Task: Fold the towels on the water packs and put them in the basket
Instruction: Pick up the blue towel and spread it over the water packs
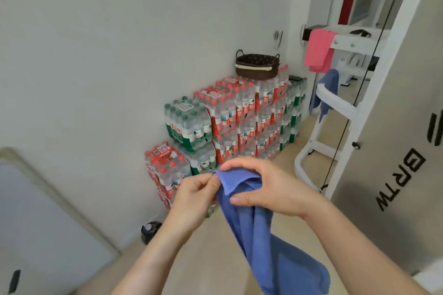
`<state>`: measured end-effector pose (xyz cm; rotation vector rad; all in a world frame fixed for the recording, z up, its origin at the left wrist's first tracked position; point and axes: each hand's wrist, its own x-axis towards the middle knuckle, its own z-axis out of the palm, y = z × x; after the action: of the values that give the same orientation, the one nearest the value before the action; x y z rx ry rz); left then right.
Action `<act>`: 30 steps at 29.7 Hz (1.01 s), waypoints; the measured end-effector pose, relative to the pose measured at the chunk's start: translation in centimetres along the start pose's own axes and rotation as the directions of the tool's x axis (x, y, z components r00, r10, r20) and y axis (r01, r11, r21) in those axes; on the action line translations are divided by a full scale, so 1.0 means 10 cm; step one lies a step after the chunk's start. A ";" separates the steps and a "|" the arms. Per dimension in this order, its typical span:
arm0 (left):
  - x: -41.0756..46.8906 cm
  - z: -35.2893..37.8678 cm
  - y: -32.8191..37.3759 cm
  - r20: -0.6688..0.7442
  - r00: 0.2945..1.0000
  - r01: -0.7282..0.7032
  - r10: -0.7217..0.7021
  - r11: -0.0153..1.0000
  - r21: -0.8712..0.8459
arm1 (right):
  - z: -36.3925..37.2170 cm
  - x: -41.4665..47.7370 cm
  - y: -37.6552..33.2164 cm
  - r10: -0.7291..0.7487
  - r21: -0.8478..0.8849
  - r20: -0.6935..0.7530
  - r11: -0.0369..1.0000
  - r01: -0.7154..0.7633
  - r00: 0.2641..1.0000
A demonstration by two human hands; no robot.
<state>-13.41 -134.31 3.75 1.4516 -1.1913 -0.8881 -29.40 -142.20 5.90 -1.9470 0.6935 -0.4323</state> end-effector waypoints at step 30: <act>5.82 -1.45 -0.76 0.032 0.990 0.104 -0.139 0.853 0.512 | -2.56 6.14 1.65 -0.093 -0.138 -0.158 0.988 0.072 0.983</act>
<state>15.93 -187.18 2.83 1.9535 -1.4724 -0.7371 -1.13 -204.53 2.97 -2.0865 0.7648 -0.6176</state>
